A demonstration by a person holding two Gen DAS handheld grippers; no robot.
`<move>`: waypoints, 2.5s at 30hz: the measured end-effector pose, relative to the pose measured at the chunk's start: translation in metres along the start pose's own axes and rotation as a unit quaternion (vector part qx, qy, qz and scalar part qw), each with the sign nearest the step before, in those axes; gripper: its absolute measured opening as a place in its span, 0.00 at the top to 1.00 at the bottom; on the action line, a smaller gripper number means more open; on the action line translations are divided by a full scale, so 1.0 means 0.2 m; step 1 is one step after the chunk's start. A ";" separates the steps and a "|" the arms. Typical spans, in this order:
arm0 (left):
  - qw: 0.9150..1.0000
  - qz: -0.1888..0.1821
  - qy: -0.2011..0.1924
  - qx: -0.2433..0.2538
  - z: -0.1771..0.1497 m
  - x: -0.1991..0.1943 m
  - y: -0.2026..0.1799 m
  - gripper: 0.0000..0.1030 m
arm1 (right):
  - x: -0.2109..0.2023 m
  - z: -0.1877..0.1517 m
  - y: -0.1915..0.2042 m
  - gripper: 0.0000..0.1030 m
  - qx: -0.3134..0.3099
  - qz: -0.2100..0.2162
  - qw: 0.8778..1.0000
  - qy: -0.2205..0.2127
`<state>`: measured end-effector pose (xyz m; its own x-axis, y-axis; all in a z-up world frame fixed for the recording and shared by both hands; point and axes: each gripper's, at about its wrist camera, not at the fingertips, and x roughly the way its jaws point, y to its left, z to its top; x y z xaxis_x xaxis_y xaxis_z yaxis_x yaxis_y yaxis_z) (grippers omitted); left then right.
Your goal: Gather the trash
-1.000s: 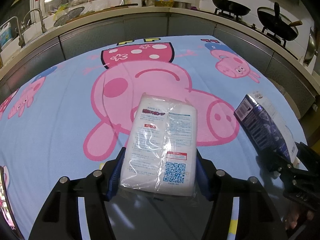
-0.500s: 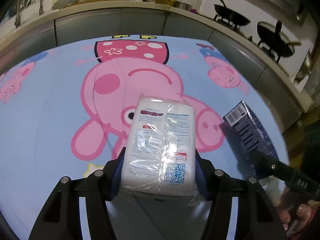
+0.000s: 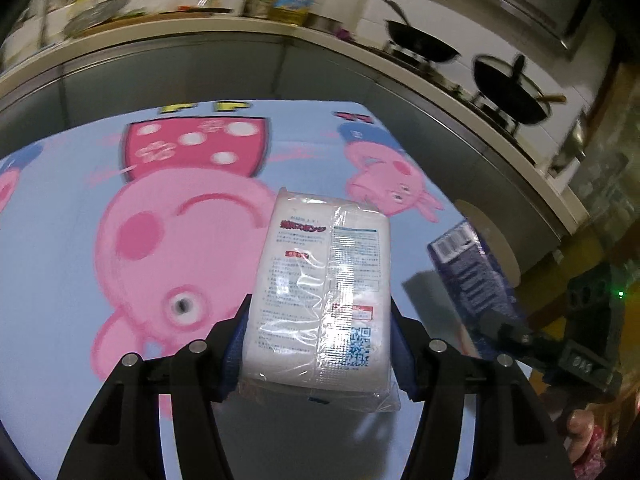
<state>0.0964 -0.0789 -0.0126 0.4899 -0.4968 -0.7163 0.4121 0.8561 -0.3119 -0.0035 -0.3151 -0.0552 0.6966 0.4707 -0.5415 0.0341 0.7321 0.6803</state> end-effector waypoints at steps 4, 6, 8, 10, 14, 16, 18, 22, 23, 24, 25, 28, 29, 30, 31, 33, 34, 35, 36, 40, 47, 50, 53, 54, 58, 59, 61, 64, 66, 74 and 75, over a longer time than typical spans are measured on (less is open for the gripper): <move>0.998 -0.028 0.020 0.043 0.08 0.12 -0.22 0.41 | -0.15 0.07 -0.14 0.50 0.011 -0.032 0.998 -0.047; 0.996 -0.046 0.031 0.068 0.13 0.20 -0.37 0.41 | -0.23 0.13 -0.22 0.50 0.020 -0.049 0.996 -0.071; 0.992 -0.068 0.041 0.094 0.20 0.28 -0.56 0.41 | -0.34 0.20 -0.33 0.50 0.033 -0.070 0.992 -0.101; 0.989 -0.081 0.046 0.115 0.25 0.36 -0.71 0.41 | -0.45 0.29 -0.46 0.50 0.044 -0.099 0.985 -0.134; 0.980 -0.113 0.063 0.149 0.40 0.57 -1.05 0.41 | -0.56 0.45 -0.69 0.50 0.058 -0.148 0.974 -0.164; 0.978 -0.120 0.075 0.153 0.44 0.67 -1.16 0.41 | -0.57 0.52 -0.78 0.50 0.066 -0.167 0.970 -0.166; 0.975 -0.123 0.092 0.160 0.48 0.80 -1.28 0.40 | -0.55 0.59 -0.87 0.50 0.072 -0.180 0.968 -0.162; 0.975 -0.108 0.111 0.162 0.52 0.99 -1.38 0.37 | -0.47 0.66 -0.96 0.49 0.068 -0.198 0.966 -0.149; 0.974 -0.107 0.118 0.160 0.52 1.04 -1.39 0.35 | -0.46 0.67 -0.98 0.48 0.065 -0.202 0.966 -0.146; 0.973 -0.106 0.127 0.159 0.52 1.09 -1.40 0.25 | -0.43 0.67 -0.99 0.47 0.058 -0.209 0.966 -0.142; 0.973 -0.098 0.133 0.161 0.51 1.14 -1.41 0.18 | -0.42 0.66 -1.00 0.39 0.050 -0.221 0.965 -0.135; 0.973 -0.068 0.144 0.167 0.49 1.19 -1.40 0.25 | -0.41 0.66 -1.01 0.35 0.041 -0.239 0.960 -0.138; 0.974 -0.076 0.147 0.157 0.49 1.17 -1.38 0.25 | -0.43 0.65 -1.00 0.35 0.042 -0.238 0.959 -0.150; 0.975 -0.085 0.141 0.152 0.49 1.14 -1.36 0.25 | -0.46 0.63 -0.98 0.35 0.042 -0.239 0.956 -0.163; 0.976 -0.087 0.131 0.152 0.49 1.10 -1.34 0.25 | -0.49 0.60 -0.96 0.35 0.042 -0.237 0.954 -0.177; 0.978 -0.084 0.106 0.159 0.48 1.00 -1.32 0.25 | -0.53 0.55 -0.92 0.35 0.045 -0.229 0.954 -0.187; 0.979 -0.083 0.097 0.162 0.47 0.97 -1.30 0.25 | -0.55 0.52 -0.90 0.35 0.046 -0.225 0.954 -0.192; 0.979 -0.080 0.088 0.165 0.45 0.91 -1.28 0.25 | -0.57 0.47 -0.88 0.35 0.048 -0.219 0.955 -0.195; 0.980 -0.077 0.082 0.167 0.45 0.89 -1.27 0.25 | -0.58 0.44 -0.86 0.35 0.048 -0.215 0.955 -0.196; 0.982 -0.059 0.051 0.174 0.37 0.71 -1.18 0.25 | -0.62 0.31 -0.72 0.34 0.050 -0.201 0.957 -0.205; 0.988 -0.008 0.032 0.153 0.20 0.46 -0.93 0.25 | -0.57 0.11 -0.45 0.34 0.026 -0.186 0.962 -0.198; 0.989 0.002 0.028 0.146 0.14 0.39 -0.85 0.24 | -0.52 0.08 -0.39 0.34 0.024 -0.179 0.967 -0.181; 0.990 0.009 0.022 0.140 0.10 0.31 -0.76 0.23 | -0.46 0.05 -0.32 0.33 0.020 -0.175 0.971 -0.164; 0.990 0.010 0.021 0.137 0.08 0.30 -0.74 0.23 | -0.44 0.04 -0.30 0.33 0.017 -0.174 0.972 -0.158; 0.992 0.014 0.015 0.124 0.05 0.23 -0.65 0.22 | -0.39 0.01 -0.22 0.33 0.010 -0.174 0.974 -0.143; 0.992 0.015 0.012 0.121 0.04 0.22 -0.63 0.21 | -0.38 0.01 -0.21 0.33 0.008 -0.175 0.974 -0.142; 0.993 0.015 0.008 0.119 0.03 0.20 -0.61 0.20 | -0.37 0.00 -0.18 0.33 0.004 -0.177 0.974 -0.140; 0.993 0.017 0.002 0.117 0.02 0.17 -0.58 0.20 | -0.36 -0.02 -0.14 0.33 -0.001 -0.181 0.974 -0.137; 0.993 0.018 0.001 0.114 0.01 0.16 -0.56 0.20 | -0.35 -0.04 -0.12 0.33 -0.004 -0.182 0.974 -0.135; 0.994 0.025 -0.010 0.108 0.00 0.13 -0.51 0.14 | -0.33 -0.07 -0.07 0.32 -0.010 -0.187 0.973 -0.132; 0.994 0.026 -0.013 0.108 0.00 0.13 -0.51 0.14 | -0.33 -0.07 -0.06 0.31 -0.010 -0.187 0.973 -0.131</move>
<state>0.0674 -0.1783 0.0006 0.5332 -0.4577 -0.7114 0.5389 0.8320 -0.1314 -0.0602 -0.3493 -0.0343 0.7970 0.0287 -0.6033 0.3087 0.8391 0.4478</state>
